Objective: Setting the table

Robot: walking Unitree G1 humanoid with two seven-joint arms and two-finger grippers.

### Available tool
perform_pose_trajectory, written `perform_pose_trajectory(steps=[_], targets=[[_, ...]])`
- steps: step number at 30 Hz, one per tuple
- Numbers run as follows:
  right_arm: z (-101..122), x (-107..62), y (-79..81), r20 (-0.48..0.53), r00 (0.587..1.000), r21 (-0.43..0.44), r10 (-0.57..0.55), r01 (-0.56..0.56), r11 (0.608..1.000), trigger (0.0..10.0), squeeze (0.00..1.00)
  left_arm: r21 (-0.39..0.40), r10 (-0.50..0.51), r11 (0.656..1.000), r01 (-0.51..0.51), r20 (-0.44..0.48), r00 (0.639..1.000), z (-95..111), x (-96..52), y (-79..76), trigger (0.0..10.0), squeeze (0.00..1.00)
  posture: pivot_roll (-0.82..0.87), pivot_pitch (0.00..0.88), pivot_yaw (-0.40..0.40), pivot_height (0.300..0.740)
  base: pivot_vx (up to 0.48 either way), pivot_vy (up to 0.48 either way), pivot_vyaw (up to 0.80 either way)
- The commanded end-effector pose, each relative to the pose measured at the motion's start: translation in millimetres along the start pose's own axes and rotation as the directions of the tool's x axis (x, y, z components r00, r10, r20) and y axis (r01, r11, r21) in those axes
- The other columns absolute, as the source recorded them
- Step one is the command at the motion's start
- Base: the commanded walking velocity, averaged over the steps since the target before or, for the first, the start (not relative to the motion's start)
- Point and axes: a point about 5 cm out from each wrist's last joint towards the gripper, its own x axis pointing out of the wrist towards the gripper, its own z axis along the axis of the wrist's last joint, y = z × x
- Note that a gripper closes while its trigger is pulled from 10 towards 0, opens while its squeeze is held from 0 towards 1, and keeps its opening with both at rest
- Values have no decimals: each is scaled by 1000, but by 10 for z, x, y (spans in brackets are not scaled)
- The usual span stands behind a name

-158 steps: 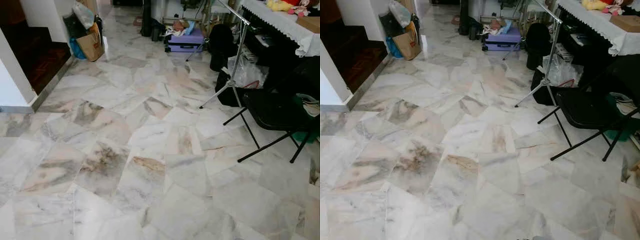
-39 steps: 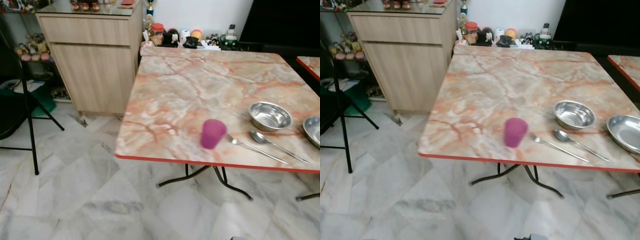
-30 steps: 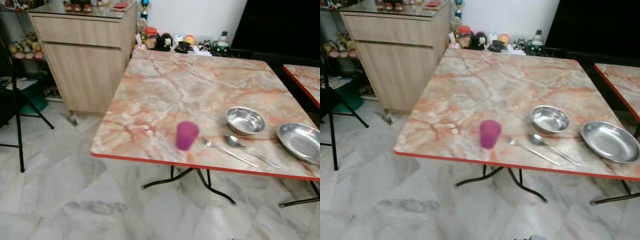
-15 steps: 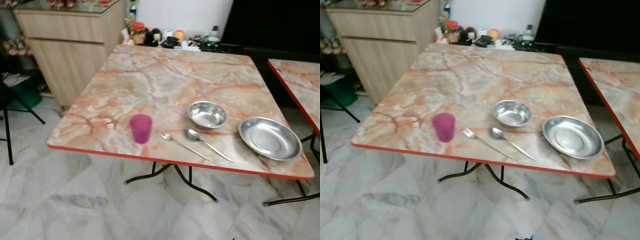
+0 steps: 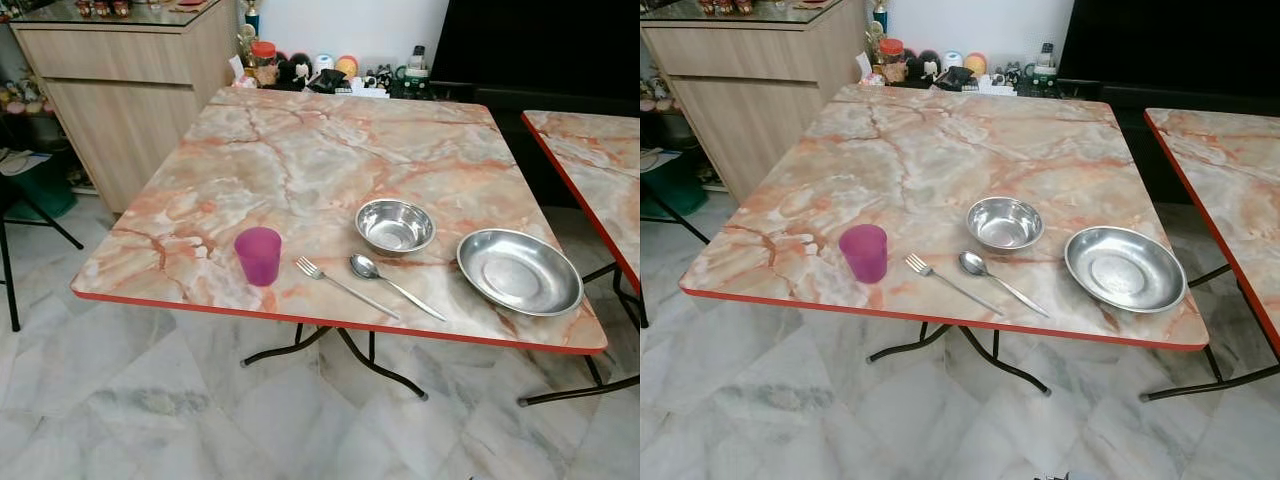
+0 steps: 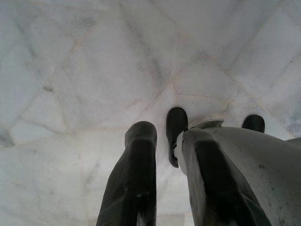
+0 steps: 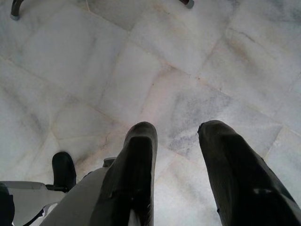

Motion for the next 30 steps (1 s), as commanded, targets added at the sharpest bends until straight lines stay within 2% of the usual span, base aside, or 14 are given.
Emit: perform_pose_trajectory(steps=[1, 30], targets=[[286, 92, 217, 16, 999, 78, 32, -33, 996, 10000, 0, -71, -66, 995, 72, 80, 995, 438, 132, -223, 10000, 0, 165, 63, -101, 740, 0, 0, 0], [282, 93, 222, 14, 999, 73, 34, -35, 997, 10000, 0, -71, -67, 995, 73, 79, 995, 433, 132, -223, 10000, 0, 164, 63, -100, 740, 0, 0, 0]])
